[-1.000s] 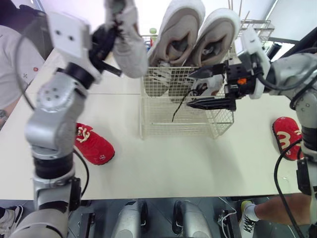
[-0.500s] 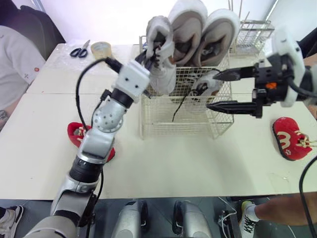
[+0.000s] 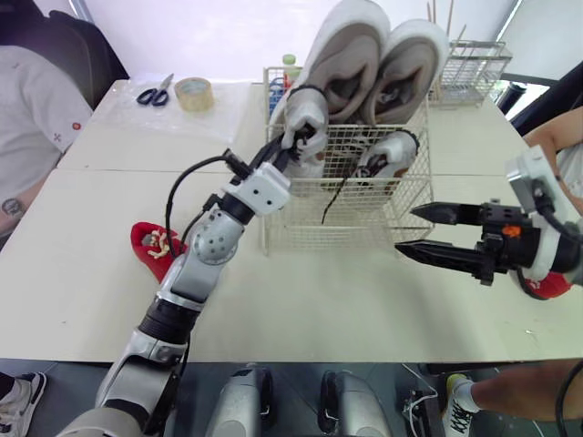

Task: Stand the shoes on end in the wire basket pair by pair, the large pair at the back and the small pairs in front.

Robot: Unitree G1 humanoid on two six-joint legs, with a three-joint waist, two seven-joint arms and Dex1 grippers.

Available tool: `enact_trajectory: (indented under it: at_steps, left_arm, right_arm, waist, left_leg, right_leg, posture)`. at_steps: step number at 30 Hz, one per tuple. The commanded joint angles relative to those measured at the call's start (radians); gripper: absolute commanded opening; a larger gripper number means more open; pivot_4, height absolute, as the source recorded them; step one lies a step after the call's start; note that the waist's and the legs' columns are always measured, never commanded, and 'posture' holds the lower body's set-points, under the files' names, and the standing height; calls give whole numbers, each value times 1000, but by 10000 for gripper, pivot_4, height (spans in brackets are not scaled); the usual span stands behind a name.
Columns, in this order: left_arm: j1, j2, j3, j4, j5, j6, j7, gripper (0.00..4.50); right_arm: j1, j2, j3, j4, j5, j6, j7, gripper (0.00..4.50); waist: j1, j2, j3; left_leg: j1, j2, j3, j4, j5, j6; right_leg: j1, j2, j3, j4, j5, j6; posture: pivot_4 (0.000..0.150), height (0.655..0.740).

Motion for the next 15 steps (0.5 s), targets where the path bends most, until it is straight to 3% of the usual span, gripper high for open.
enact_trajectory:
  at_steps: [1,6,15]
  left_arm:
    - [32,-9,21,-49,-59,55,-63,14646]
    - [117,-29,51,-156,-141,154,-117,39308]
    - [264,-21,110,-417,-215,387,-163,39308]
  right_arm:
    - [10,2,-36,-29,52,-35,-46,45000]
    - [16,6,30,-7,63,-91,-73,45000]
    - [8,-31,147,82,8,-203,-8,45000]
  waist:
    - [-1,1,-1]
    - [0,1,-1]
    - [1,1,-1]
  left_leg:
    - [0,0,0,0,0,0]
    - [1,1,0,0,0,0]
    - [1,1,0,0,0,0]
  right_leg:
    - [0,1,0,0,0,0]
    - [0,2,0,1,0,0]
    - [1,5,0,1,0,0]
  posture:
    - [1500,7371]
    - [1500,7371]
    - [1500,7371]
